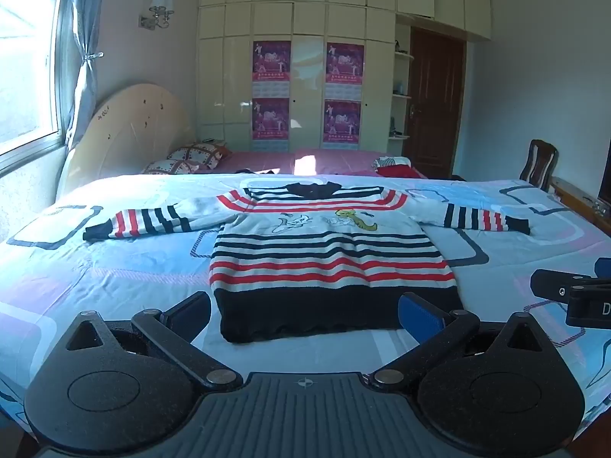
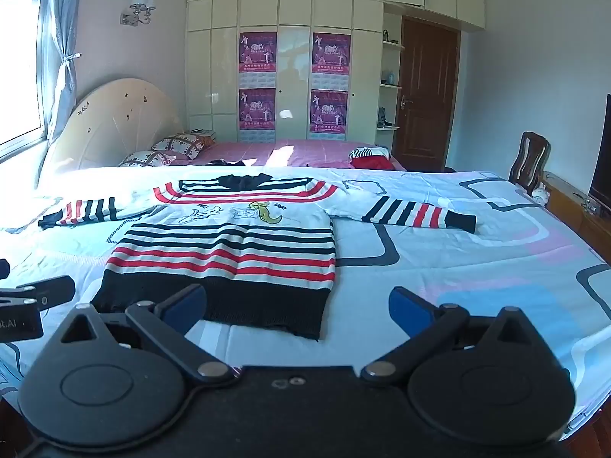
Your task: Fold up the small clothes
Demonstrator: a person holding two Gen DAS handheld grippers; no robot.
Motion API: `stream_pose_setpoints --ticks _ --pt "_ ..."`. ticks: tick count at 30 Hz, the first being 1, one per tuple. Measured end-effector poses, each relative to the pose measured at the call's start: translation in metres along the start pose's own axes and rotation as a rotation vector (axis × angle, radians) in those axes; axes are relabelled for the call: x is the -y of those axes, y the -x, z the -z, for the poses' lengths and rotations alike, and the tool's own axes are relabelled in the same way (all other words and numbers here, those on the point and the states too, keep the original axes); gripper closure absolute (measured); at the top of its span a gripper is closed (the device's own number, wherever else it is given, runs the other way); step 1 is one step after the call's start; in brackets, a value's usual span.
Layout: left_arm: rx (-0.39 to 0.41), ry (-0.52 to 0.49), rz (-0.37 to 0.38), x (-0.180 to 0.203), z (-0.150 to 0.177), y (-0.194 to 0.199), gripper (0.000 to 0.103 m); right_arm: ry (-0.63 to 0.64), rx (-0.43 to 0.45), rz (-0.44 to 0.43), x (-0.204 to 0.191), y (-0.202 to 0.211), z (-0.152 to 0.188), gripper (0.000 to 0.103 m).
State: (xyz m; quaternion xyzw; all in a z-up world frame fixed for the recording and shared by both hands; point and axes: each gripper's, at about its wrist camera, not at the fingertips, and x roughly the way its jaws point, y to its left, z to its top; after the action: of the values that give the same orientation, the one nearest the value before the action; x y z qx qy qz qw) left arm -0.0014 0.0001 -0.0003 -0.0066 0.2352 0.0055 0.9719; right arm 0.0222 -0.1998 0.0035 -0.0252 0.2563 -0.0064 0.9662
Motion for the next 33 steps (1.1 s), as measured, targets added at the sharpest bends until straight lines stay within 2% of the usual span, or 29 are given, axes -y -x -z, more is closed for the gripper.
stream_pose_setpoints --ticks 33 --pt "-0.002 -0.017 0.000 0.0050 -0.0041 -0.0004 0.000 -0.005 0.017 -0.009 -0.0021 -0.0010 -0.0041 0.000"
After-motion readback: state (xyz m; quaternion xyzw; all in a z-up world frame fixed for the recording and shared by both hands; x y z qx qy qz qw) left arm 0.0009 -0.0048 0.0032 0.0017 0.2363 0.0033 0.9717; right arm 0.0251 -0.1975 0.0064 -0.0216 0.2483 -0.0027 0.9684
